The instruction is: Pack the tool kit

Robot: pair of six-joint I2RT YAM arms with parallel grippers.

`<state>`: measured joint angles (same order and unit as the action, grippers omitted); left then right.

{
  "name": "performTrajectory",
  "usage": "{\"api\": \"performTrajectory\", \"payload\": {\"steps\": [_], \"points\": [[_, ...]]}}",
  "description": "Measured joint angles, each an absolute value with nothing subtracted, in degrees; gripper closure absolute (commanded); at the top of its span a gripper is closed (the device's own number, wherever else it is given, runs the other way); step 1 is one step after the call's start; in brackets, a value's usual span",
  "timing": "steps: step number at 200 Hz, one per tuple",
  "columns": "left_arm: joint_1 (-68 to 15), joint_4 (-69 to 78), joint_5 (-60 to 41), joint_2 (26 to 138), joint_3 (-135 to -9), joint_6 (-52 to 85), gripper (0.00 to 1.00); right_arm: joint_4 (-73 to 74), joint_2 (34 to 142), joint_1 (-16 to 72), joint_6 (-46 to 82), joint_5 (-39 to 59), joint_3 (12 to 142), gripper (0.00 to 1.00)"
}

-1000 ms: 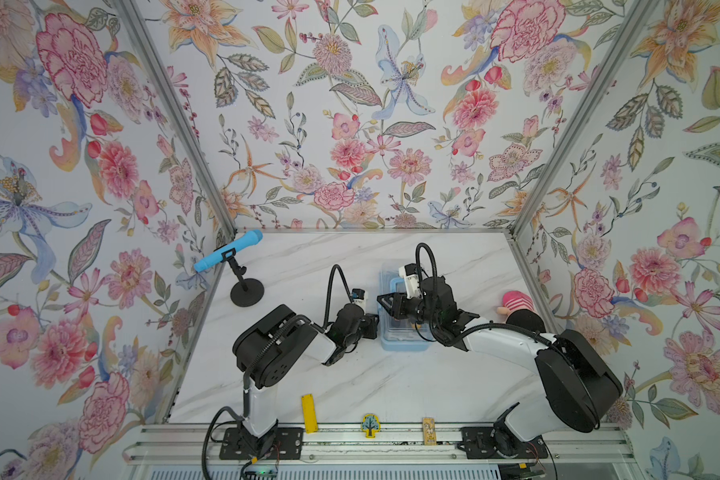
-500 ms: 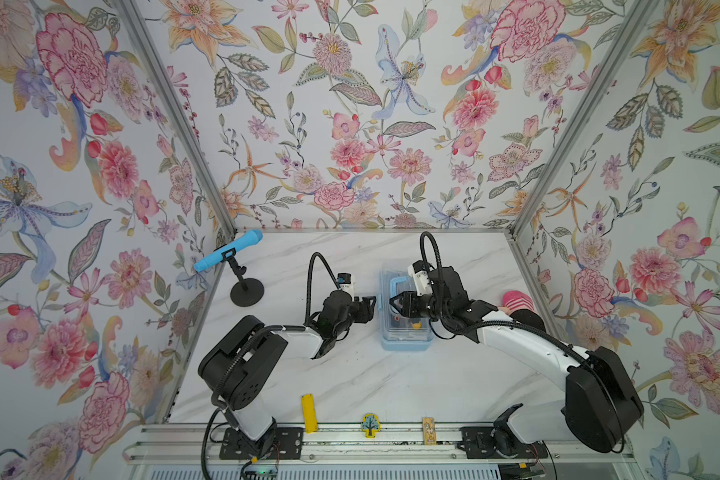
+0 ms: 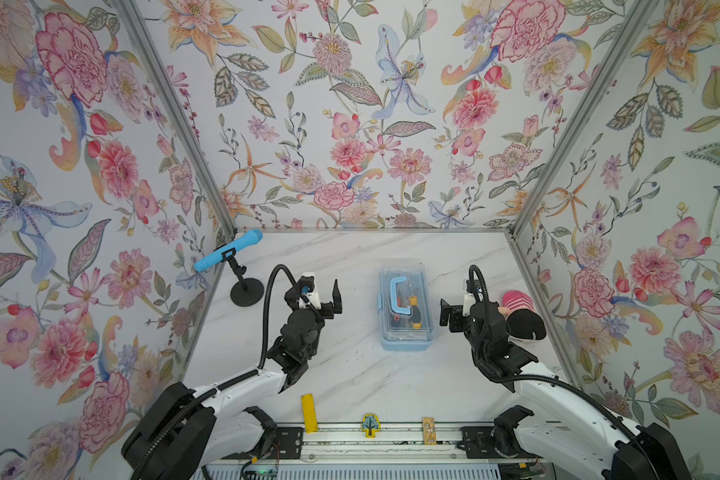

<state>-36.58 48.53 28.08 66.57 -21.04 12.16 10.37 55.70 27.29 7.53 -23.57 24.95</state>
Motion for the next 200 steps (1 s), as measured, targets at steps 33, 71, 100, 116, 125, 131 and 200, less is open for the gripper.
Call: {"api": "performTrajectory", "payload": {"steps": [33,71,100,116,125,131,200], "points": [[-35.1,54.1,34.1,67.3,-16.9,2.9,0.01,21.2,59.5,24.4,2.4,-27.2,22.4,0.01],[-33.0,58.4,36.9,67.5,-13.8,-0.3,0.01,35.9,71.3,23.4,-4.5,-28.9,20.5,0.01],[-31.2,59.9,37.0,67.2,-13.5,-1.1,0.01,43.2,81.2,20.5,-6.3,-29.2,20.9,0.01],[-29.9,61.3,37.3,67.2,-13.1,-1.6,0.01,43.3,83.8,19.6,-6.7,-29.1,21.4,0.01],[-28.8,61.3,36.9,67.1,-13.1,-1.6,0.01,43.6,83.9,19.2,-6.9,-28.9,21.4,0.01],[-28.0,61.3,36.6,67.0,-13.1,-1.5,0.01,44.5,83.9,18.9,-7.2,-28.4,21.4,0.01],[-22.7,53.6,33.2,52.1,-11.0,1.6,0.02,47.1,79.1,6.1,-3.3,-12.5,19.6,0.01]]}}
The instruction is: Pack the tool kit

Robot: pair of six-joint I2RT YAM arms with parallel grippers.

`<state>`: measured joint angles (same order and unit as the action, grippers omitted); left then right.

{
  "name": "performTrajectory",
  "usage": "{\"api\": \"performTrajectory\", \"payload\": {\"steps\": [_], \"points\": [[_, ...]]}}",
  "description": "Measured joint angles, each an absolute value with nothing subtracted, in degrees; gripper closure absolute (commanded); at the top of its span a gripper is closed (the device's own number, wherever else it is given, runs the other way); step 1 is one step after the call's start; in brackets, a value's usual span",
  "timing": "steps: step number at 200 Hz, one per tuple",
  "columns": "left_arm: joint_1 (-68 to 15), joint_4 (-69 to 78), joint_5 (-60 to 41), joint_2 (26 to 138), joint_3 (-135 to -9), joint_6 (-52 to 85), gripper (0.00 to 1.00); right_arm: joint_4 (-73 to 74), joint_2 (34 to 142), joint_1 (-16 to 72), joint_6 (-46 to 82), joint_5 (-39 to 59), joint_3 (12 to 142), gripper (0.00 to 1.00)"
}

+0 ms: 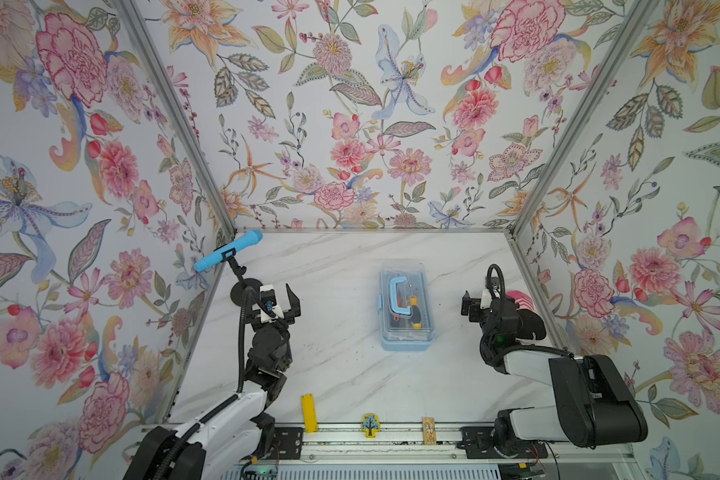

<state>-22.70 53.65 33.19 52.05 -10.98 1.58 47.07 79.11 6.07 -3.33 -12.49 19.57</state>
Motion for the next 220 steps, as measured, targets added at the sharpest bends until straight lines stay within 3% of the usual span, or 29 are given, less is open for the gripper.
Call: {"api": "performTrajectory", "payload": {"steps": [46,98,123,161,188,220], "points": [[-21.9,52.3,34.1,48.9,-6.5,0.8,0.03,47.7,75.7,8.7,-1.9,-6.1,17.1,0.01],[-12.0,70.1,31.0,77.4,-5.6,0.0,0.05,48.3,75.9,8.9,-1.6,-5.4,16.5,0.01],[-6.5,79.2,24.4,89.7,-6.3,0.6,0.03,48.2,75.7,6.2,-0.2,-5.1,16.2,0.01],[-2.9,81.7,16.7,89.7,-7.4,2.4,0.01,51.0,77.3,5.0,-1.3,-6.2,16.0,0.01],[-2.9,81.3,14.2,89.6,-8.9,2.4,0.01,62.0,86.7,4.8,-2.8,-6.6,15.1,0.01],[-2.9,80.9,13.2,89.6,-9.3,2.4,0.01,61.0,88.9,3.5,-2.7,-6.0,15.3,0.01]]}}
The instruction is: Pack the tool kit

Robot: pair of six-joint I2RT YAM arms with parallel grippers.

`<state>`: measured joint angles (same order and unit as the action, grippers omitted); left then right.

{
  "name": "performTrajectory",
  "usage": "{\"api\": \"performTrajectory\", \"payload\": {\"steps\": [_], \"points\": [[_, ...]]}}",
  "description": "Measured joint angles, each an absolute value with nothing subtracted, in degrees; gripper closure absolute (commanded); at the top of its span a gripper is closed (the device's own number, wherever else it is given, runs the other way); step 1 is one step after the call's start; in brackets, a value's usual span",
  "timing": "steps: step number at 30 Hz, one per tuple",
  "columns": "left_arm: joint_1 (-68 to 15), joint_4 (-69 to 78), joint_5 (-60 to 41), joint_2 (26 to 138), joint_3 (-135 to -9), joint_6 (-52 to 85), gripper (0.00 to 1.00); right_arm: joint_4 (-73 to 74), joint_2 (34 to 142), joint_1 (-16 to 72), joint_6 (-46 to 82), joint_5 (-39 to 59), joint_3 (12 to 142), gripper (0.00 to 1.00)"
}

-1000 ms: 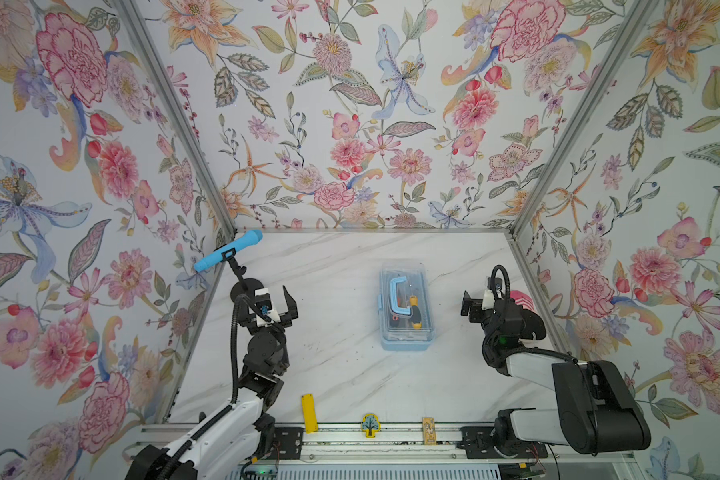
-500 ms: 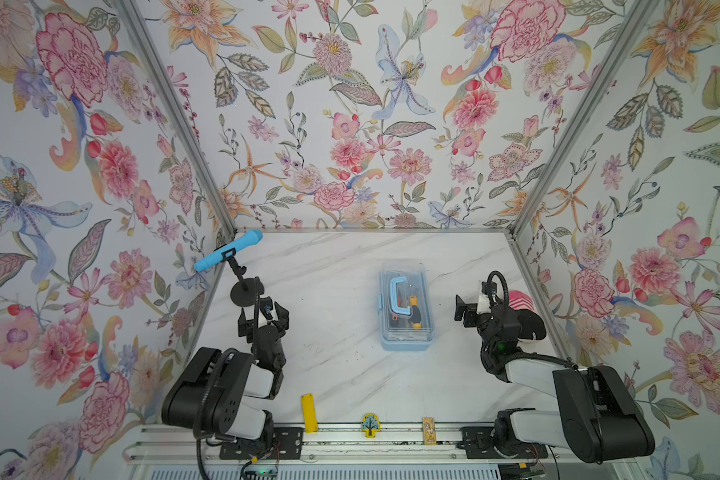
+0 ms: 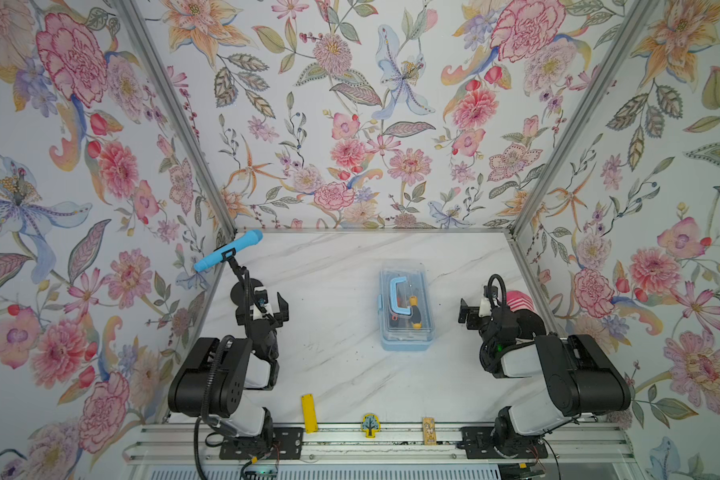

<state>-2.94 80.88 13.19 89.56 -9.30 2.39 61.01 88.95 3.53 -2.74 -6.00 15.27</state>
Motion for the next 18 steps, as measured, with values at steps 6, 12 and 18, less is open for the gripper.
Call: {"api": "performTrajectory", "payload": {"steps": [6,12,18], "points": [[-2.9,80.2,12.4,89.6,-10.8,2.4,0.01,61.6,88.9,2.5,-2.6,-5.0,15.8,0.01],[-3.0,80.1,12.4,89.6,-10.9,2.4,0.01,62.8,88.9,3.8,-2.8,-6.4,15.7,0.01],[-3.0,80.1,12.4,89.6,-10.9,2.4,0.01,61.2,88.9,0.7,-2.3,-2.9,16.8,0.01]]}}
